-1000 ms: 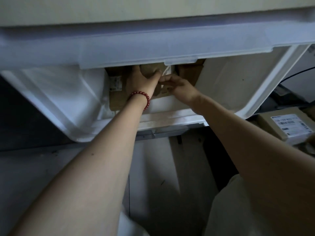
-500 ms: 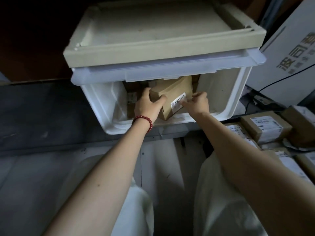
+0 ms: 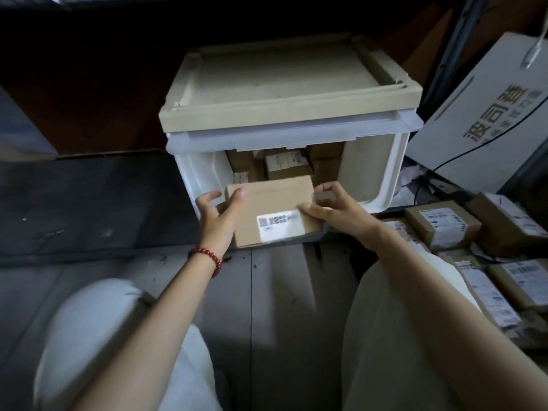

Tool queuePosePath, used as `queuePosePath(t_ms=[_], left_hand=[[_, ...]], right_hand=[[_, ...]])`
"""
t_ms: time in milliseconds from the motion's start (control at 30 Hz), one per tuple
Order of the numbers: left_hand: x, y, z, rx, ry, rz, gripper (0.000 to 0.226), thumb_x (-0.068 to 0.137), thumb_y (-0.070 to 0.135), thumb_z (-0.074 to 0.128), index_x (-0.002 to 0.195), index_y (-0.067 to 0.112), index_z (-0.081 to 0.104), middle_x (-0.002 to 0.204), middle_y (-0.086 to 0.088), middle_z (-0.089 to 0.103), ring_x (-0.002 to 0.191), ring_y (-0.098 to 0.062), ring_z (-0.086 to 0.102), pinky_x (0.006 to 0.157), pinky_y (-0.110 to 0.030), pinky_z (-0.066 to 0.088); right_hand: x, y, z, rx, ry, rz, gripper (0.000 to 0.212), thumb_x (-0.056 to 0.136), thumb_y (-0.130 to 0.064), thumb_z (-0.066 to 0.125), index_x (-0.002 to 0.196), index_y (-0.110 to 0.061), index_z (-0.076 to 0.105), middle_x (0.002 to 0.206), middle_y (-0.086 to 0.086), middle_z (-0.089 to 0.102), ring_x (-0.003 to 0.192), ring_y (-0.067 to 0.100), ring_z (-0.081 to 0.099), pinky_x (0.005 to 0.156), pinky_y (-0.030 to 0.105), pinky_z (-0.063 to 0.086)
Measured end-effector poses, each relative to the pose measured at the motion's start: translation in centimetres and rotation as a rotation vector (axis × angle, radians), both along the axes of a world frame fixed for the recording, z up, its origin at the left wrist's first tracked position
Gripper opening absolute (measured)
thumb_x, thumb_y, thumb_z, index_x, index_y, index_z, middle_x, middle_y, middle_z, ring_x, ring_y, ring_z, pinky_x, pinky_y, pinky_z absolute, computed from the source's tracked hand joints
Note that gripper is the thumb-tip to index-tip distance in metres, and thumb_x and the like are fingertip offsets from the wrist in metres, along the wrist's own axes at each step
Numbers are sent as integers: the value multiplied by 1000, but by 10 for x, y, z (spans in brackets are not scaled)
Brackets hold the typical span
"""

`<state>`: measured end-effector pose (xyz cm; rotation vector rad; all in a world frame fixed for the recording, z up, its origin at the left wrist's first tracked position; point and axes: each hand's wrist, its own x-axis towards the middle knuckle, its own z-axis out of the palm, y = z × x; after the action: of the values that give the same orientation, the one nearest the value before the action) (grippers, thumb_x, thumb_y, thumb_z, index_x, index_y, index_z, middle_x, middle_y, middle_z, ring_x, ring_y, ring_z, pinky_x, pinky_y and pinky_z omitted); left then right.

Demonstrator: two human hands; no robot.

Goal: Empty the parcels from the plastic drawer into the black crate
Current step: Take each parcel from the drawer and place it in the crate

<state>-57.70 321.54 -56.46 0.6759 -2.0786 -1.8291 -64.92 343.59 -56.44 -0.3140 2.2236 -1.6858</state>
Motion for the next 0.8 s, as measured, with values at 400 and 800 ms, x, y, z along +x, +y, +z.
queuePosePath(t_ms=[400, 800], left_hand=[[38, -12, -16, -243, -61, 27, 44, 82, 44, 69, 121, 31, 53, 121, 7, 39, 92, -3, 48, 59, -7, 35], [29, -11, -10, 88, 90, -2, 56, 78, 37, 74, 123, 24, 43, 106, 12, 56, 87, -2, 65, 63, -21, 56]], right_hand=[[33, -29, -14, 99, -24, -9, 44, 85, -23, 72, 111, -19, 37, 116, -4, 50, 92, 9, 55, 49, 12, 47], [30, -37, -11, -151, -87, -191, 50, 79, -47, 73, 114, -26, 46, 120, -3, 63, 102, 9, 61, 83, 26, 46]])
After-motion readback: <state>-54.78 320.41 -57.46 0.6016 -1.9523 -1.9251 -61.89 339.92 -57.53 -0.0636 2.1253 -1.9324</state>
